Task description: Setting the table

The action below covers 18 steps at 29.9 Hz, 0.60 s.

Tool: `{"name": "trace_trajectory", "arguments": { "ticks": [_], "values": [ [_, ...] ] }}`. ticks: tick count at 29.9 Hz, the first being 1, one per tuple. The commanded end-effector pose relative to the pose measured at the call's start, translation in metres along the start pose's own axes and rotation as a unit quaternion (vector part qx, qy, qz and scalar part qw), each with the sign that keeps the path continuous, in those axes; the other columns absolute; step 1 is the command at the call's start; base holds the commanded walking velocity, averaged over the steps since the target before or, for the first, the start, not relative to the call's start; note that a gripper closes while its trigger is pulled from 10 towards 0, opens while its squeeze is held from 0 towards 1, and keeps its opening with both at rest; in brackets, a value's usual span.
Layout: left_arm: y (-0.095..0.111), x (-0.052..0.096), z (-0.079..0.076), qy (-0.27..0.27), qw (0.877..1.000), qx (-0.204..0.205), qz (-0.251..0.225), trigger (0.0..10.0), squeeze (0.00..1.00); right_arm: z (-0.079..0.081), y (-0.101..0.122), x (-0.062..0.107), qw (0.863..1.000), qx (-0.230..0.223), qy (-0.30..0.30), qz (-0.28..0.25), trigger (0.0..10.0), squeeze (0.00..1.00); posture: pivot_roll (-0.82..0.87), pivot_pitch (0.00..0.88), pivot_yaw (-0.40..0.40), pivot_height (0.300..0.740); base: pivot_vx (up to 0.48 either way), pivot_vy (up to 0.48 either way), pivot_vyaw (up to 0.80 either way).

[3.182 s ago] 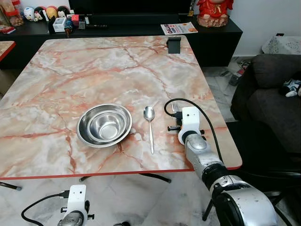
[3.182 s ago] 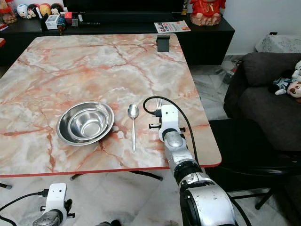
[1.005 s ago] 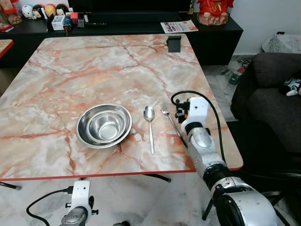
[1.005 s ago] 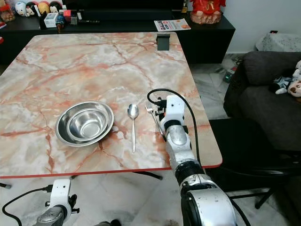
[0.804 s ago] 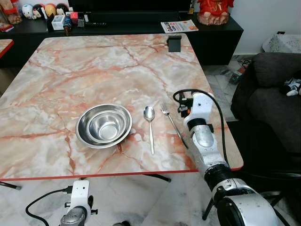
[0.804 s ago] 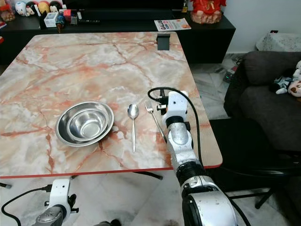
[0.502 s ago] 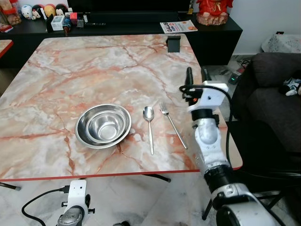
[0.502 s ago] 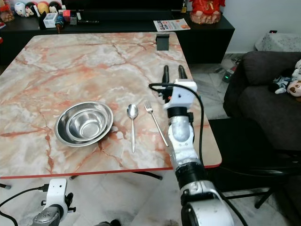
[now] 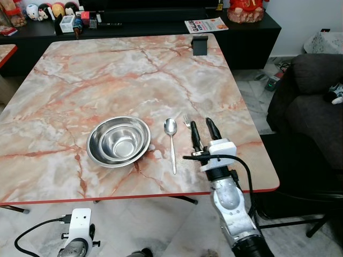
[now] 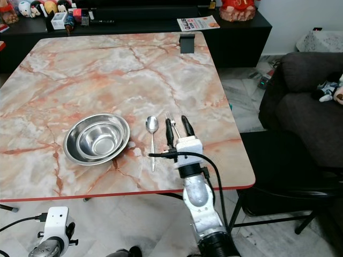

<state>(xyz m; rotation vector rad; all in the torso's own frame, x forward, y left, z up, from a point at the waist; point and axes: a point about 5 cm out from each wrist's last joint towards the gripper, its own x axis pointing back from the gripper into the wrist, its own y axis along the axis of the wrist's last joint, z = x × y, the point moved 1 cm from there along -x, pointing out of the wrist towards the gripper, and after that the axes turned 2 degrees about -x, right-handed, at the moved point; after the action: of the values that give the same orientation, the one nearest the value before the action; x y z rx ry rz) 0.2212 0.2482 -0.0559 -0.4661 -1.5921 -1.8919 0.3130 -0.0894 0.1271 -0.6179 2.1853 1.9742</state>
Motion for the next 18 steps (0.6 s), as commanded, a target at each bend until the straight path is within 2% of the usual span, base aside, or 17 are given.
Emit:
{"name": "trace_trajectory", "arguments": {
  "ticks": [1, 2, 3, 4, 5, 6, 9, 12, 14, 18],
  "values": [
    [-0.006, 0.002, -0.003, 0.001, 1.000, 0.002, 0.009, 10.0, 0.00, -0.015, 0.006, -0.012, 1.000, 0.000, -0.019, -0.005, 10.0, 1.00, 0.04, 0.156, 0.045, 0.740, 0.000, 0.000, 0.00],
    [-0.006, 0.002, -0.004, 0.001, 1.000, 0.004, 0.008, 10.0, 0.00, -0.017, 0.007, -0.015, 1.000, 0.003, -0.023, -0.006, 10.0, 1.00, 0.04, 0.153, 0.040, 0.740, 0.000, 0.000, 0.00],
    [-0.004, 0.001, -0.006, -0.001, 1.000, 0.008, 0.006, 10.0, 0.00, -0.021, 0.007, -0.019, 1.000, 0.011, -0.026, -0.003, 10.0, 0.41, 0.04, 0.148, 0.038, 0.740, 0.000, 0.000, 0.00],
    [-0.003, 0.001, -0.007, -0.001, 1.000, 0.010, 0.004, 10.0, 0.00, -0.023, 0.007, -0.020, 0.999, 0.015, -0.028, -0.001, 10.0, 0.41, 0.04, 0.145, 0.037, 0.740, 0.000, 0.000, 0.00],
    [-0.002, 0.000, -0.008, -0.002, 1.000, 0.014, 0.003, 10.0, 0.00, -0.025, 0.006, -0.022, 0.999, 0.012, -0.033, 0.002, 10.0, 0.00, 0.04, 0.142, 0.032, 0.740, 0.000, 0.000, 0.00],
    [-0.001, 0.000, -0.009, -0.002, 1.000, 0.016, 0.003, 10.0, 0.00, -0.027, 0.006, -0.024, 0.999, 0.005, -0.040, 0.004, 10.0, 0.00, 0.04, 0.139, 0.031, 0.740, 0.000, 0.000, 0.00],
    [0.003, -0.002, -0.011, 0.001, 1.000, 0.025, 0.002, 10.0, 0.00, -0.032, 0.006, -0.030, 0.998, -0.028, -0.061, 0.012, 10.0, 0.00, 0.04, 0.134, 0.022, 0.740, 0.000, 0.480, 0.00],
    [0.004, -0.002, -0.011, 0.000, 1.000, 0.025, 0.001, 10.0, 0.00, -0.033, 0.007, -0.032, 0.997, -0.035, -0.065, 0.012, 10.0, 0.00, 0.04, 0.131, 0.016, 0.740, 0.000, 0.480, 0.00],
    [0.005, -0.002, -0.012, 0.002, 1.000, 0.029, 0.002, 10.0, 0.00, -0.032, 0.008, -0.034, 0.996, -0.056, -0.071, 0.012, 10.0, 0.00, 0.04, 0.129, 0.014, 0.740, 0.000, 0.480, 0.00],
    [0.003, -0.002, -0.013, 0.001, 1.000, 0.029, 0.004, 10.0, 0.00, -0.027, 0.008, -0.035, 0.996, -0.065, -0.066, 0.011, 10.0, 0.00, 0.03, 0.129, 0.016, 0.740, 0.000, 0.480, 0.00]
  ]
}}
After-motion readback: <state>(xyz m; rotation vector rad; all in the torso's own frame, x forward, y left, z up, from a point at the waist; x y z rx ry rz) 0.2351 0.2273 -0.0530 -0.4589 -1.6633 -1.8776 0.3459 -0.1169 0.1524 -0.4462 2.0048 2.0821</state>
